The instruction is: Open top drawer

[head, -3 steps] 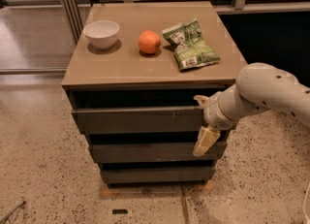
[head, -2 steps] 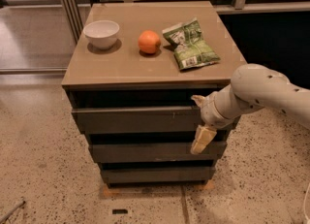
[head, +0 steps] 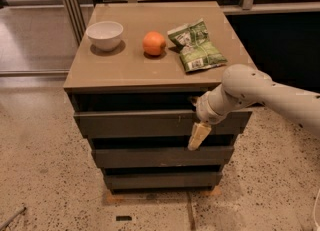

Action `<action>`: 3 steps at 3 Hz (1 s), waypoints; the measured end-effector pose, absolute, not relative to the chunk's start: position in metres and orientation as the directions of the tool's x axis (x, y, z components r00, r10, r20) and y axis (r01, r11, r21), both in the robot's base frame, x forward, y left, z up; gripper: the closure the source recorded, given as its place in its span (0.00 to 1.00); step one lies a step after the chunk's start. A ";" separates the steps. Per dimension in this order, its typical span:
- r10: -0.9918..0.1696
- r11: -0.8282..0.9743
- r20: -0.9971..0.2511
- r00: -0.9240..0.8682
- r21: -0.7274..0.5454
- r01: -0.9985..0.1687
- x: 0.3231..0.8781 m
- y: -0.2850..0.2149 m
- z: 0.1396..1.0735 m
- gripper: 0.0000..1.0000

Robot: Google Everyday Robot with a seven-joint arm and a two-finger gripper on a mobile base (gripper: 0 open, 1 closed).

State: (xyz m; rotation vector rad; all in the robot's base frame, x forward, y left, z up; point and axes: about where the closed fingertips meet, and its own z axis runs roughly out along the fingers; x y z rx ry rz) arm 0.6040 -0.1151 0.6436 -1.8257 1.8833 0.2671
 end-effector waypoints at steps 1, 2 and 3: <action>-0.878 0.082 -0.478 0.024 -0.199 -0.977 0.605 -0.114 0.643 0.00; -0.876 0.061 -0.481 0.031 -0.175 -0.983 0.597 -0.108 0.647 0.00; -0.869 0.045 -0.495 0.023 -0.125 -0.991 0.584 -0.104 0.654 0.00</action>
Offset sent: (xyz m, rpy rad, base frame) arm -0.0177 0.0115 0.0124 0.0058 0.0515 0.0455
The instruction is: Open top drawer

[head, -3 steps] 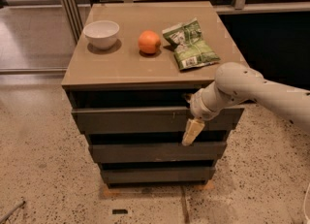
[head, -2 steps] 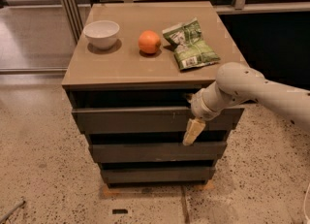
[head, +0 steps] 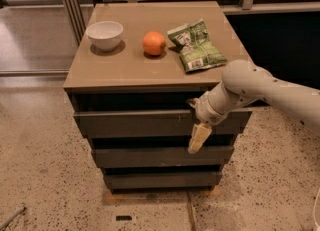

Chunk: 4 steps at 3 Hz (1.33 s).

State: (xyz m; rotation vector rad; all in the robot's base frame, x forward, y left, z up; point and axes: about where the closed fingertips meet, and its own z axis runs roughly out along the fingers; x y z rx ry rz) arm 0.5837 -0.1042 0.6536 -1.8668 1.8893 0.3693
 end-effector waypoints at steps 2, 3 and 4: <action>-0.862 0.016 -0.506 -0.034 0.040 -0.999 0.550 -0.105 0.657 0.00; -0.858 -0.003 -0.510 -0.061 0.123 -0.992 0.527 -0.109 0.664 0.00; -0.858 -0.025 -0.508 -0.075 0.187 -0.982 0.502 -0.112 0.678 0.00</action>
Offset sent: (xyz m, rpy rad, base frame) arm -0.0573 -0.0053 0.0086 0.0208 0.2826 0.0487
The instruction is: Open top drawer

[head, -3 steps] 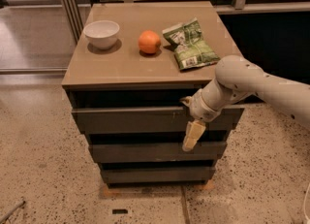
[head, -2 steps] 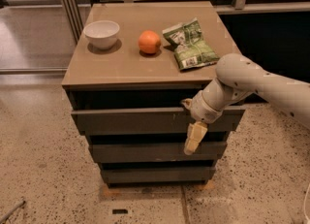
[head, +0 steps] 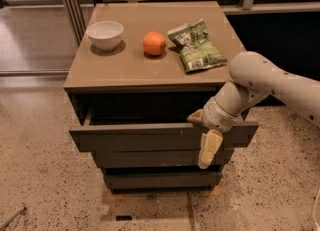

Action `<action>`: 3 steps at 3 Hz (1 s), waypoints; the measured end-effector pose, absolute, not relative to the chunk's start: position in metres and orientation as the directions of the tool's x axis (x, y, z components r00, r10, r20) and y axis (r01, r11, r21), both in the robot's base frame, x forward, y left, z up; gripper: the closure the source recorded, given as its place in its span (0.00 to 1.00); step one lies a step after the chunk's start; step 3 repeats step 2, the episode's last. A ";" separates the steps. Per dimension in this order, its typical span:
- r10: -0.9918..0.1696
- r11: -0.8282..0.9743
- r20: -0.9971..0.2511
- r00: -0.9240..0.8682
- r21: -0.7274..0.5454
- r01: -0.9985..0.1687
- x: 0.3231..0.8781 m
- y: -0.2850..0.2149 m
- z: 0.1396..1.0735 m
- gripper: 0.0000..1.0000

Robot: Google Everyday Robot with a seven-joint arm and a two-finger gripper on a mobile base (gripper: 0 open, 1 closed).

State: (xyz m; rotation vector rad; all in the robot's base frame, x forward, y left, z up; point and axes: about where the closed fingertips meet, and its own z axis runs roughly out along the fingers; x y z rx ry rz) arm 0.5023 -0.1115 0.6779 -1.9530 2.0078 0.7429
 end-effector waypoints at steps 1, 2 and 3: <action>-0.862 -0.063 -0.500 -0.077 0.259 -0.964 0.467 -0.116 0.703 0.00; -0.862 -0.064 -0.500 -0.077 0.259 -0.964 0.467 -0.115 0.703 0.00; -0.862 -0.064 -0.500 -0.077 0.259 -0.964 0.467 -0.115 0.703 0.00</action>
Offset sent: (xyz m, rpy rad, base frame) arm -0.0499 -0.0083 0.0387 0.0009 0.0952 0.0554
